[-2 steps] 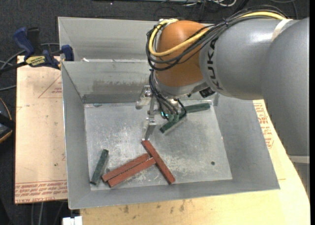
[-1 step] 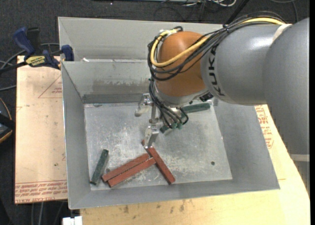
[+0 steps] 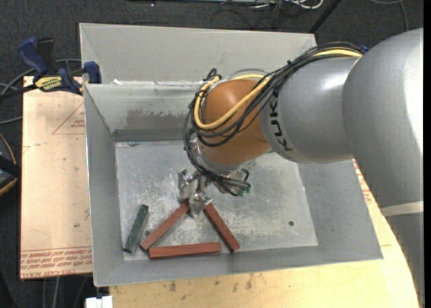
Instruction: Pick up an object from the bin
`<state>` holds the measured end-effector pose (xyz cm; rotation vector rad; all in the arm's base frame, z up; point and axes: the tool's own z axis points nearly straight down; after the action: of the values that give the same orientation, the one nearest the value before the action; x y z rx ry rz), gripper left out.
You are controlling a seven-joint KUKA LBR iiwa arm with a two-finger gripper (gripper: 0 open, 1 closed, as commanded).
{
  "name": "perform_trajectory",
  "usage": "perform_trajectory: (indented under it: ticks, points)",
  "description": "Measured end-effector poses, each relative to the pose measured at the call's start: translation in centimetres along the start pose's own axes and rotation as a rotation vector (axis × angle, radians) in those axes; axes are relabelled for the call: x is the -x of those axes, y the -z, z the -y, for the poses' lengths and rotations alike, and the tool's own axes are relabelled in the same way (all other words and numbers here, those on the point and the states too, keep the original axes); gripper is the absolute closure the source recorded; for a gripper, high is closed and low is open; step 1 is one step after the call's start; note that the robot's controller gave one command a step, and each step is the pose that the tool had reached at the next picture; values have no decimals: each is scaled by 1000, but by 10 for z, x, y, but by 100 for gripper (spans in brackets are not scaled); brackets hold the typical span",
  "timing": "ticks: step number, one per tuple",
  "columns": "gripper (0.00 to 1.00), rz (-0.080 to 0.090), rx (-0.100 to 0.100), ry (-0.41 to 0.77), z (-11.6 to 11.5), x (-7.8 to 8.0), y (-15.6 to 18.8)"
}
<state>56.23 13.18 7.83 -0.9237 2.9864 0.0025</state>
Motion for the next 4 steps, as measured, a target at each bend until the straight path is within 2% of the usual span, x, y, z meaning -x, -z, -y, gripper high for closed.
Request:
perform_trajectory:
  ticks: [2,3,4]
  points:
    - [100,0,0,0,0,0,1]
    - [100,4,-2,198,73,-60,0]
    - [100,4,-2,198,73,-60,0]
